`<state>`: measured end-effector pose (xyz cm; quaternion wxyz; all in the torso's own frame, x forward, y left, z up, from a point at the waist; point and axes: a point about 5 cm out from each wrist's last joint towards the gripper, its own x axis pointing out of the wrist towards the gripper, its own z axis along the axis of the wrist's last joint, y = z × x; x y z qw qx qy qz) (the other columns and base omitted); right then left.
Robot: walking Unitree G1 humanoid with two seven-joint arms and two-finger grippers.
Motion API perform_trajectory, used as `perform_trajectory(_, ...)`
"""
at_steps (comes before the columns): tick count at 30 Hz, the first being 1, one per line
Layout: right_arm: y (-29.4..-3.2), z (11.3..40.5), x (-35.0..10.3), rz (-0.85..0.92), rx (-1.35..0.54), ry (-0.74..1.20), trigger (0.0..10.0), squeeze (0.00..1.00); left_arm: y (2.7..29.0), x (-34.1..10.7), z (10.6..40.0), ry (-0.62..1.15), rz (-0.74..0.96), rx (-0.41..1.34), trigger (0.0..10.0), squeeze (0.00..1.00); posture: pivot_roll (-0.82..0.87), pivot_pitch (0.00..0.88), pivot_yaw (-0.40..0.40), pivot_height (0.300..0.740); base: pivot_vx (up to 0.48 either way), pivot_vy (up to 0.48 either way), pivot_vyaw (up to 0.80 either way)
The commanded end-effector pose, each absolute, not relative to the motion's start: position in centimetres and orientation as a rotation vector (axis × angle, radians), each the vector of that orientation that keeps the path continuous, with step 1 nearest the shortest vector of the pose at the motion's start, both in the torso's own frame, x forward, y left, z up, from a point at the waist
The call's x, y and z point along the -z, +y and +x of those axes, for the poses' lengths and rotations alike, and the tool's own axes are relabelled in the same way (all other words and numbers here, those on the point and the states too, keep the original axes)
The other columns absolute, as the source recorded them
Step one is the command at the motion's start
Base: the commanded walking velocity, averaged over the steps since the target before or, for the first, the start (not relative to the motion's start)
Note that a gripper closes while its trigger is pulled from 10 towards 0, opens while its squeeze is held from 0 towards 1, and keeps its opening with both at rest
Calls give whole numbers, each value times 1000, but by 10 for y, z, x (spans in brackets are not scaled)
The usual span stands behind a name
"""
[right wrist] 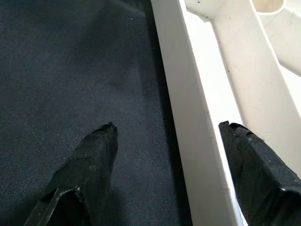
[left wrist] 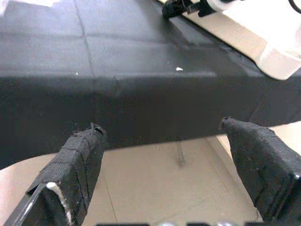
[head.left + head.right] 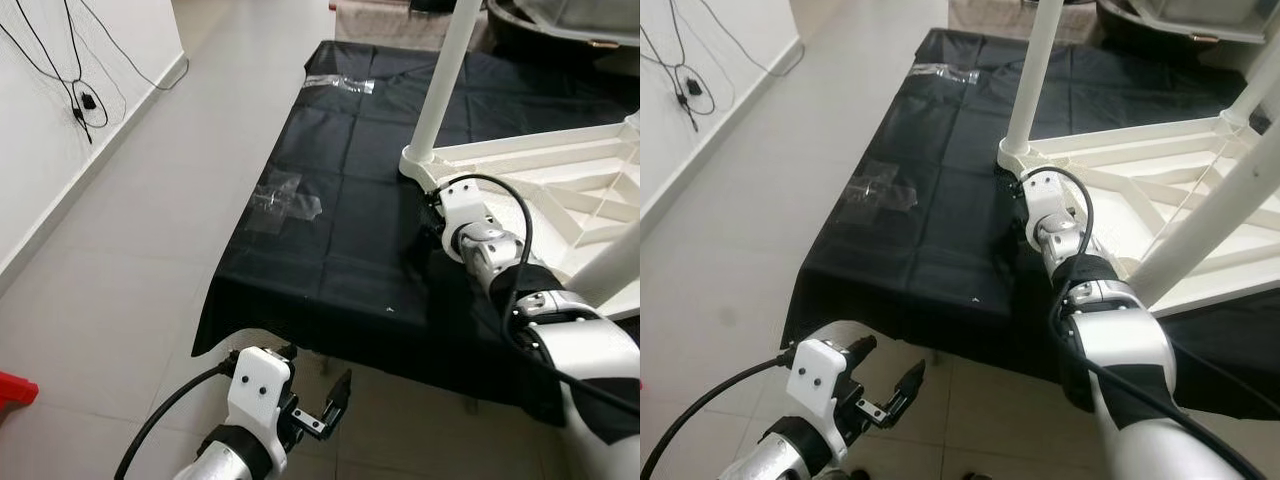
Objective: Building children table
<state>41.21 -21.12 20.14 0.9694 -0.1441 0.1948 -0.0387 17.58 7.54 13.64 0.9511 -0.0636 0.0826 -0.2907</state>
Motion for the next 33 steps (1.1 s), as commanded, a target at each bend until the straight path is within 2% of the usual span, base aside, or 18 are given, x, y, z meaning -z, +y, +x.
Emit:
perform_trajectory(1, -220, 410, -199, -287, 95, 433, 10000, 0, 74, -136, 172, 187, -144, 593, 10000, 0, 40, 264, -74, 740, 0, 0, 0)
perform_trajectory(5, -218, 410, -202, -288, 59, 446, 10000, 0, 73, -137, 172, 191, -147, 593, 10000, 0, 29, 264, -80, 740, 0, 0, 0)
perform_trajectory(6, -216, 410, -201, -282, 30, 467, 1216, 0, 73, -137, 172, 193, -150, 593, 10000, 0, 4, 262, -76, 740, 0, 0, 0)
perform_trajectory(7, -215, 409, -199, -278, 12, 481, 1216, 0, 73, -137, 172, 194, -151, 592, 10000, 0, -12, 258, -66, 740, 0, 0, 0)
perform_trajectory(8, -212, 409, -199, -283, -23, 498, 0, 0, 74, -137, 172, 196, -153, 593, 10000, 0, -14, 255, -62, 740, 0, 0, 0)
perform_trajectory(24, -192, 409, -196, -387, -237, 543, 0, 0, 78, -136, 178, 207, -136, 599, 10000, 0, -10, 241, -41, 740, 0, 0, 0)
perform_trajectory(33, -172, 408, -196, -506, -476, 566, 0, 0, 80, -134, 184, 213, -125, 604, 10000, 0, 31, 224, -32, 740, 0, 0, 0)
